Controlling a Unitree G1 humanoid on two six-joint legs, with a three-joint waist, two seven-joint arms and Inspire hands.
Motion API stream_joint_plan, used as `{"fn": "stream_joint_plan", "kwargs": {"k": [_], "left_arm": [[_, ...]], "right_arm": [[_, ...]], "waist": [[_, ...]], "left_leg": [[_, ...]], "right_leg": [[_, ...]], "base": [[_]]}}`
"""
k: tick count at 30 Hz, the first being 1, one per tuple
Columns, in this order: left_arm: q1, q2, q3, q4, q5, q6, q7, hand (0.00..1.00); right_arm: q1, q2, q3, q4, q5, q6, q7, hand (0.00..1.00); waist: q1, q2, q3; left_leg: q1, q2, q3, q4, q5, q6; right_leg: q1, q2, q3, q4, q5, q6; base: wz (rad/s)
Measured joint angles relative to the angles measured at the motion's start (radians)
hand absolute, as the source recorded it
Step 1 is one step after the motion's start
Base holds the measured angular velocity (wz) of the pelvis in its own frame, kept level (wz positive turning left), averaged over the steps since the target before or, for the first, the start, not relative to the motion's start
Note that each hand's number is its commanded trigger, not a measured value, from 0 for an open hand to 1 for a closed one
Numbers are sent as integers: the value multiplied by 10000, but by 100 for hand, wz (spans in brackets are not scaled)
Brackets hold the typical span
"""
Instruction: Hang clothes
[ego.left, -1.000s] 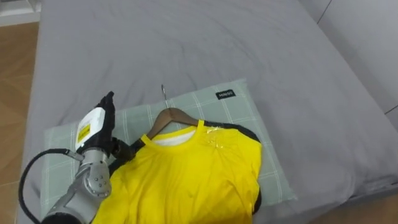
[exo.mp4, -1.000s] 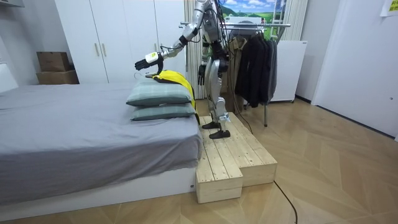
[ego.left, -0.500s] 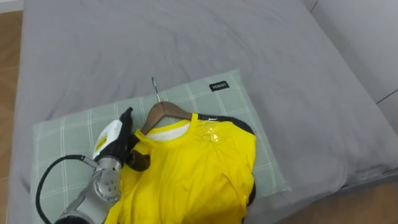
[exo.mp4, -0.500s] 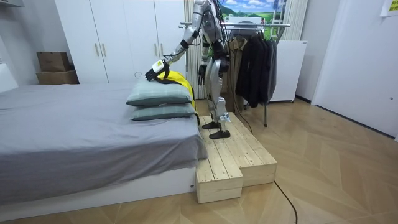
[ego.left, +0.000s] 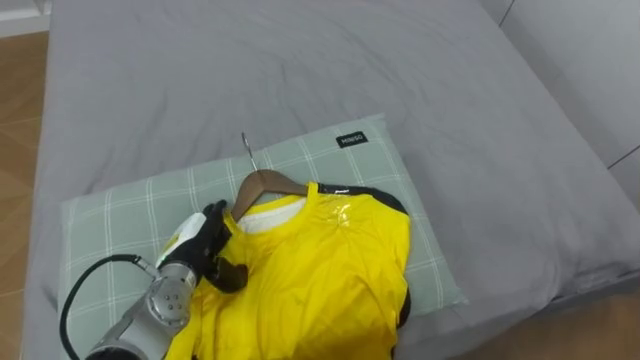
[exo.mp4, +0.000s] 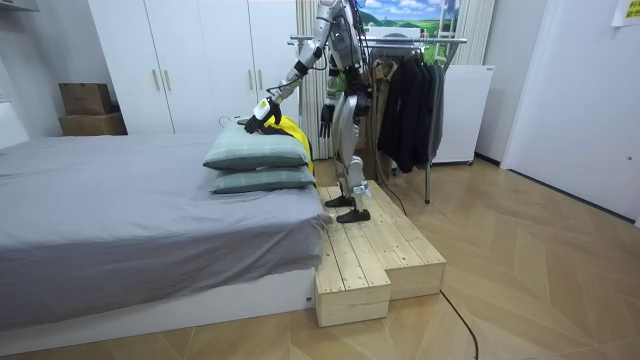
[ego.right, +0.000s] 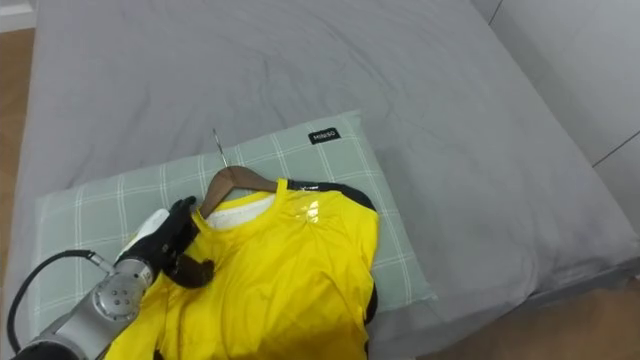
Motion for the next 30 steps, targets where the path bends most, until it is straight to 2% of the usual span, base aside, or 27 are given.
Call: {"fn": "stream_joint_plan", "kwargs": {"k": [7,12,30], "left_arm": [[-56,95,-144,295,16,175,-775,0],[-57,92,-146,357,22,375,-1170,0],[71,78,-80,414,126,388,-1559,0]], "right_arm": [[-65,-53,-14,12,-572,139,237,0],[-65,-63,-12,17,-788,215,318,0],[-67,-73,-54,11,-862,221,212,0]], "waist": [[-79,40,-26],[-184,180,-117],[-151,161,-121]], "left_leg": [[104,-31,3,18,53,6],[141,-56,-8,17,84,18],[319,-147,72,19,109,60]], "right_leg": [[143,-25,64,-18,-21,11],[174,-54,57,8,-21,11],[160,-150,84,330,-149,74]], "base": [[2],[0],[-1]]}}
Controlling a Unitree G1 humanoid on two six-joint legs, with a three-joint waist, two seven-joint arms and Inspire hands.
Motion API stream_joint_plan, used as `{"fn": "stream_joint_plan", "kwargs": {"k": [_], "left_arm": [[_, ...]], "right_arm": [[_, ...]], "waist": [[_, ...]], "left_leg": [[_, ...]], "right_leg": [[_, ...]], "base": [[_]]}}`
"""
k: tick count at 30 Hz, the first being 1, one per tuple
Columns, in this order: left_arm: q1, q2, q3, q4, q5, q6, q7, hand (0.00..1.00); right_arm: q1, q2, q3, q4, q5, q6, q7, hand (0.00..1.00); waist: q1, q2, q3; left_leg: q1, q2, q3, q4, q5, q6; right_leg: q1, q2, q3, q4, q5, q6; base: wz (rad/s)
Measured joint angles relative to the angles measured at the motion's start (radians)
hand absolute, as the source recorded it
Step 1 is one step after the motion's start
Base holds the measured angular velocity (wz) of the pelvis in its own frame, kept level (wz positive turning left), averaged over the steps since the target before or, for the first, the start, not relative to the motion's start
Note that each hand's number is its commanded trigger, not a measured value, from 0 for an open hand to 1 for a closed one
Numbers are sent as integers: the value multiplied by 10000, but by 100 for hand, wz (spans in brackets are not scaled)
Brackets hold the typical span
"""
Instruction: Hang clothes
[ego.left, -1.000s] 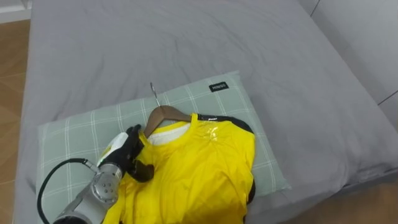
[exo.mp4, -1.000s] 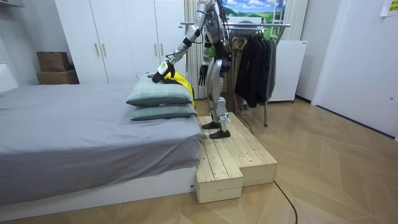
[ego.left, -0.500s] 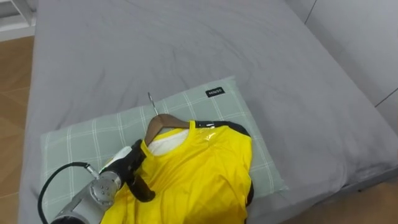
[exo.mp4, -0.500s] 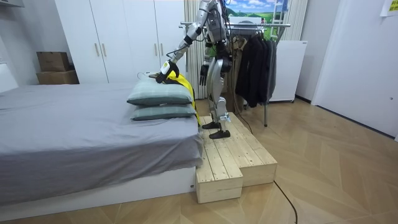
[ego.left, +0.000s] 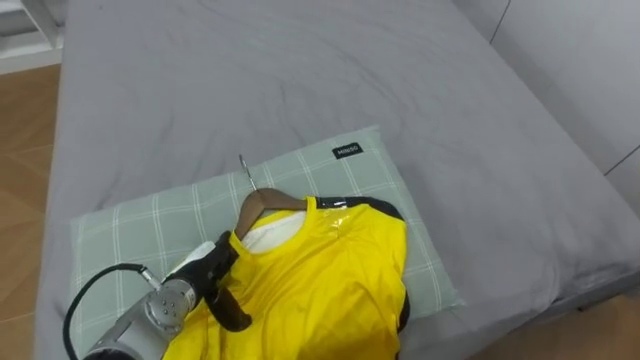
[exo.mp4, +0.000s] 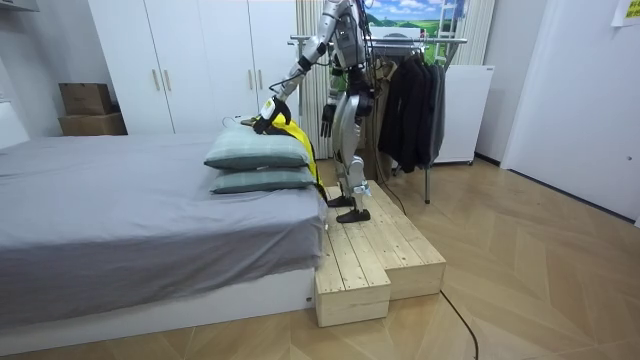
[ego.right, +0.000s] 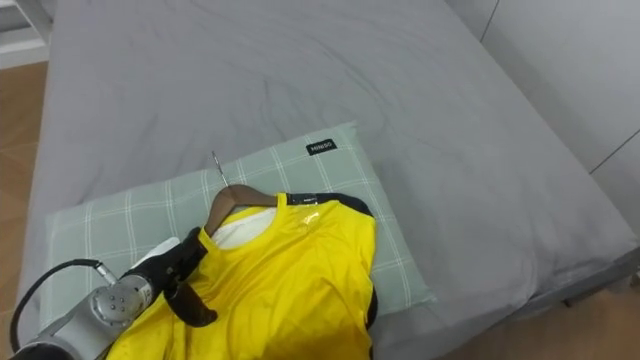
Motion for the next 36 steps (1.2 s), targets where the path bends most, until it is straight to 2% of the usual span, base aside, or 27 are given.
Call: {"fn": "stream_joint_plan", "kwargs": {"k": [13,16,18,23,29,33,36], "left_arm": [[220,-333,163,56,-4,-145,1355,0],[221,-468,229,385,-11,-222,1769,0],[235,-557,676,596,-17,-324,2039,0],[350,-573,1259,737,-46,-438,2652,0],[466,-631,1709,746,-161,-467,3343,0],[465,-680,1753,744,-218,-593,3691,0],[464,-839,1754,744,-218,-639,3923,0]], "right_arm": [[68,10,16,55,272,-3,-6,0],[100,23,38,68,276,2,-31,0],[181,151,37,68,386,4,-271,0],[282,405,148,71,863,2,-683,0],[360,494,149,59,937,-2,-845,0],[355,501,142,57,949,-22,-1020,0],[387,498,133,61,951,-21,-1020,0]], "waist": [[102,-44,-27],[182,-147,-81],[228,-322,-141],[241,-591,-127],[280,-602,-129],[354,-600,-130],[462,-599,-130]], "left_leg": [[-45,14,57,-9,1,0],[-24,23,98,-14,1,0],[-11,38,118,-19,9,-12],[-21,39,119,-2,18,-14],[-96,38,73,-10,16,-13],[-237,46,68,-4,16,-14],[-277,54,57,-13,16,-14]], "right_leg": [[-74,19,35,5,17,-7],[-76,31,61,20,17,-8],[-74,44,63,20,26,-22],[-75,40,49,14,39,-31],[-152,35,32,25,46,-27],[-299,52,34,33,63,-48],[-321,68,27,7,69,-54]], "base": [[-1],[-3],[-2],[0],[0],[0],[0]]}}
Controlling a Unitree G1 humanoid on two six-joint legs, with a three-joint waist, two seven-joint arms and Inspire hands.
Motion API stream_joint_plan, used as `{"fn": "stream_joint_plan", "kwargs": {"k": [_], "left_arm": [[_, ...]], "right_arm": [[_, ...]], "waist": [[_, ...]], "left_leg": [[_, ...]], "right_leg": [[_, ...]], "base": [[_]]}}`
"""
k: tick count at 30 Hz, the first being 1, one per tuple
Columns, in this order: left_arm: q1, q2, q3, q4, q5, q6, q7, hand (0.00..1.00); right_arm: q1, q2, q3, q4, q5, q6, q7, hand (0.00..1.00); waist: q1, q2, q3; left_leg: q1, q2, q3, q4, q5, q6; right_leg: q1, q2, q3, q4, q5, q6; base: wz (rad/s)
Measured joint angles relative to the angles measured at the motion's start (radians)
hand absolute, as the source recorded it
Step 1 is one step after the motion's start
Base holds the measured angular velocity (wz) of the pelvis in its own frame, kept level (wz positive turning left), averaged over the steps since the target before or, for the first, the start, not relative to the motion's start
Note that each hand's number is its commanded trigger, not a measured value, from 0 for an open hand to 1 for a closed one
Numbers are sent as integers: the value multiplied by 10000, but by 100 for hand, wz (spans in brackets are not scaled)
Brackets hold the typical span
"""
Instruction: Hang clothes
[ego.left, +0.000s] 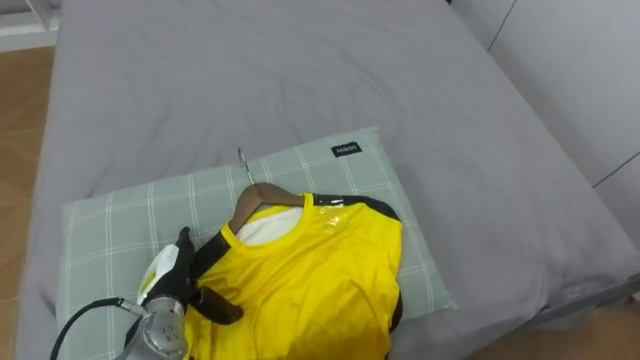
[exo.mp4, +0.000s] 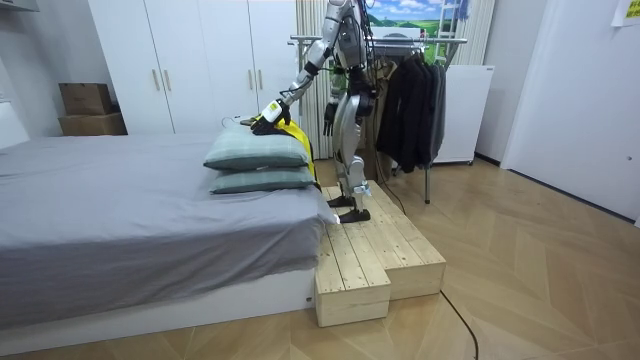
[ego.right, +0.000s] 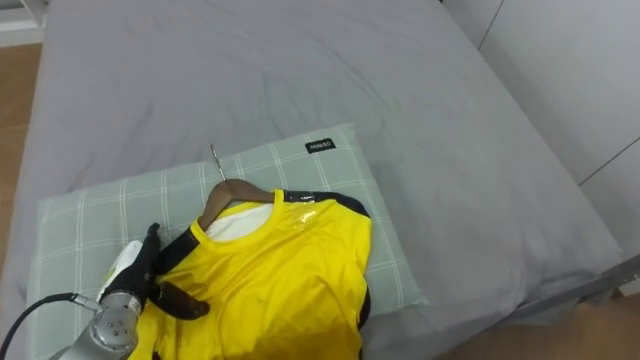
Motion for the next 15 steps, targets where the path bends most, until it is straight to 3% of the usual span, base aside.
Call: {"fn": "stream_joint_plan", "kwargs": {"k": [3,5,6,9,15], "left_arm": [[0,-61,0,0,-1,-40,81,0],[0,-63,2,1,-1,-89,129,29],[0,-66,31,1,-2,-138,151,38],[15,-101,156,4,-21,-171,191,52],[16,62,254,4,-66,-183,662,60]], "right_arm": [[-15,2,7,-4,-12,-4,24,0],[-26,2,7,-4,-17,-9,31,0],[-31,6,7,-19,-17,-18,34,0],[-17,7,104,-57,-9,-18,40,0],[-19,0,195,-60,2,-19,33,0]], "waist": [[50,0,0],[68,0,0],[80,0,0],[86,-1,1],[85,-1,1]], "left_leg": [[-22,2,-26,-11,0,0],[-58,3,-26,-10,0,0],[-100,8,-25,-5,0,0],[-115,16,-16,-9,0,-1],[-97,18,-17,-39,6,-10]], "right_leg": [[-13,13,-23,-13,2,-3],[-45,50,-22,-10,10,-7],[-86,64,-15,-6,30,-12],[-112,60,-8,10,38,-17],[-115,16,-15,30,39,-17]], "base": [[0],[0],[0],[0],[0]]}}
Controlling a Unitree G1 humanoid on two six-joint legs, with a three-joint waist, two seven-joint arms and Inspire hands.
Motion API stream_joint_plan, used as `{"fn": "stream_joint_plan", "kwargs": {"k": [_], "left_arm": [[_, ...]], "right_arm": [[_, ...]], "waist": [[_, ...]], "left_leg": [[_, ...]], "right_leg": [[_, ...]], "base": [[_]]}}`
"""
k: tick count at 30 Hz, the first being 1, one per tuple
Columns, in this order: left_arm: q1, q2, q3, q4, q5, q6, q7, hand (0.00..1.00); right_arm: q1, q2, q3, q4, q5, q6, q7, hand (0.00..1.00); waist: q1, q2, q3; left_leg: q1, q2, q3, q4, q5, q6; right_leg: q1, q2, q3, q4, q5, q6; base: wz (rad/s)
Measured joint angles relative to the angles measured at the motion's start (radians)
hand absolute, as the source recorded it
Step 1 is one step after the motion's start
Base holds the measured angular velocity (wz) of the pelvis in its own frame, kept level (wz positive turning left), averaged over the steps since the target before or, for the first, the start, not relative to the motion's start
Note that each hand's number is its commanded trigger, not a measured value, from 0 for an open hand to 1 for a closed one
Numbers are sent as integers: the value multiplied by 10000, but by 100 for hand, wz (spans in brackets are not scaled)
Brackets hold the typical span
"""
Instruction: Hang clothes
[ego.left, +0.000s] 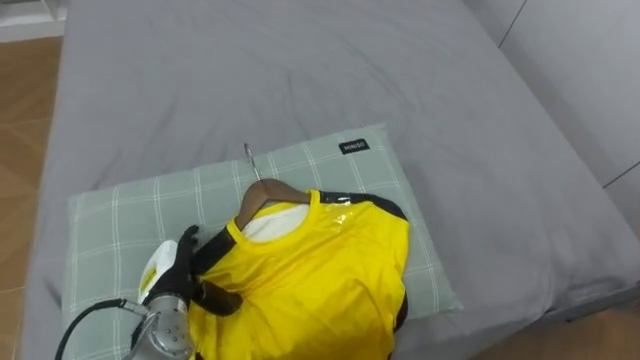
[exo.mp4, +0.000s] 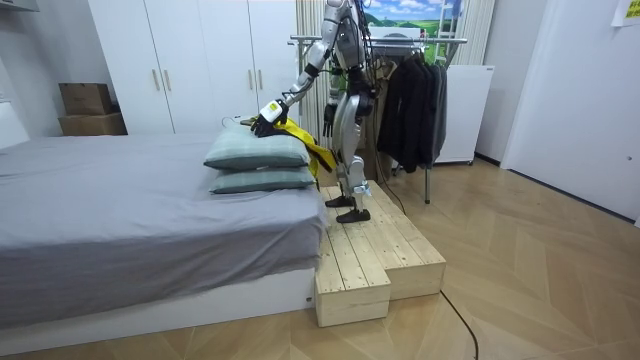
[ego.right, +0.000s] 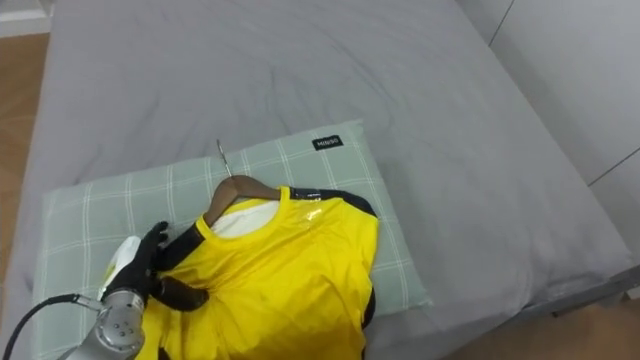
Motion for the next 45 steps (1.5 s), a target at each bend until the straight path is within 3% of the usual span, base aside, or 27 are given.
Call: {"fn": "stream_joint_plan", "kwargs": {"k": [7,16,18,19,20,29,45], "left_arm": [[33,8,-97,60,-324,7,-61,67],[30,-93,-111,95,-324,1,-90,67],[29,-103,-108,93,-318,0,-86,74],[29,-103,-102,93,-314,0,-84,96],[28,-102,-99,93,-314,0,-75,100],[73,-224,-338,186,-300,8,-363,100],[183,-181,-393,190,-298,7,-456,100]], "right_arm": [[0,3,95,7,352,-15,-4,0],[-50,2,96,19,349,-52,0,0],[-80,2,89,17,349,-53,-2,0],[-90,2,89,16,348,-53,-2,0],[-107,1,87,14,348,-53,-3,0],[-166,1,82,11,351,-75,-2,0],[-229,-1,-84,21,487,-92,213,0]], "waist": [[-32,-2,7],[-60,37,116],[-60,49,144],[-60,50,145],[-59,50,144],[-54,47,146],[-7,43,142]], "left_leg": [[-7,-26,-84,-82,18,0],[-21,-32,-222,-135,18,1],[-11,-34,-221,-163,18,1],[-10,-34,-219,-176,18,1],[-9,-35,-215,-204,18,1],[-31,-34,-148,-255,19,0],[-19,-29,68,-188,27,2]], "right_leg": [[0,-32,-93,-39,0,1],[-6,-60,-246,-36,0,0],[-21,-64,-255,-21,-1,0],[-28,-63,-255,-21,-1,0],[-41,-63,-256,-20,-1,0],[-190,-60,-247,124,-2,0],[-215,-31,-89,124,-4,-2]], "base": [[2],[4],[0],[0],[0],[-1],[-2]]}}
